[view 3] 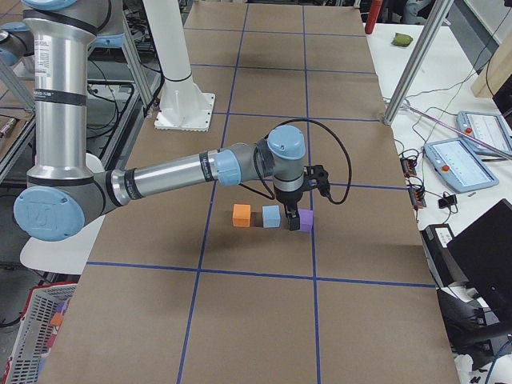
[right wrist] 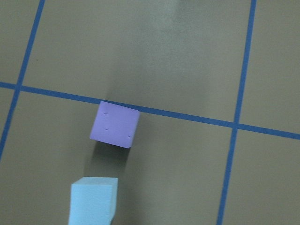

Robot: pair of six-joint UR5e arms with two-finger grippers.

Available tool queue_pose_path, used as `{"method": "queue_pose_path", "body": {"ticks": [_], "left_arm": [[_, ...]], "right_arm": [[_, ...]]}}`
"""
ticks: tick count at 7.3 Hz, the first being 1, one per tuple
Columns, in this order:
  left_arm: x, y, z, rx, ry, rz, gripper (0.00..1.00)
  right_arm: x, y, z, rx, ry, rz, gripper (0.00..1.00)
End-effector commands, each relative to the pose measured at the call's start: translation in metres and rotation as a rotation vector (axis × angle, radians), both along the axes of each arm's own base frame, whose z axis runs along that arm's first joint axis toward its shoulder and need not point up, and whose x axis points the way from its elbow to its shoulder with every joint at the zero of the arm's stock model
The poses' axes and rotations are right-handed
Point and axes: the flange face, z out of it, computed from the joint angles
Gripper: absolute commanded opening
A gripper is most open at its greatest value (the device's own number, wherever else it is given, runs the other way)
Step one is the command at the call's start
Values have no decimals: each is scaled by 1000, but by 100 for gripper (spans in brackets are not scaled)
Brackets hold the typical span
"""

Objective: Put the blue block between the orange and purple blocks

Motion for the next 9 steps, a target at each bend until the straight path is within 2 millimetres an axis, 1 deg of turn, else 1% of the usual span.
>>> {"method": "queue_pose_path", "body": {"ticks": [1, 2, 3, 4, 5, 6, 7, 9], "left_arm": [[-3, 12, 15, 1, -5, 26, 100], [-14, 20, 24, 12, -32, 29, 100], [-23, 30, 36, 23, -69, 48, 100], [-38, 44, 46, 31, -88, 48, 100], [-52, 55, 53, 17, -92, 22, 100], [-60, 68, 51, 18, -93, 1, 100], [-60, 69, 41, 23, -93, -8, 100], [-58, 66, 40, 23, -95, -4, 100]], "right_arm": [[47, 9, 52, -3, -46, -34, 100], [54, 21, 68, 10, -46, -61, 100], [57, 42, 81, -5, -52, -53, 100], [57, 43, 85, -11, -39, -48, 100], [56, 48, 96, -42, -48, -42, 100], [56, 49, 110, -69, -47, -42, 100], [56, 46, 117, -82, -46, -41, 100], [56, 46, 117, -92, -47, -31, 100]]}}
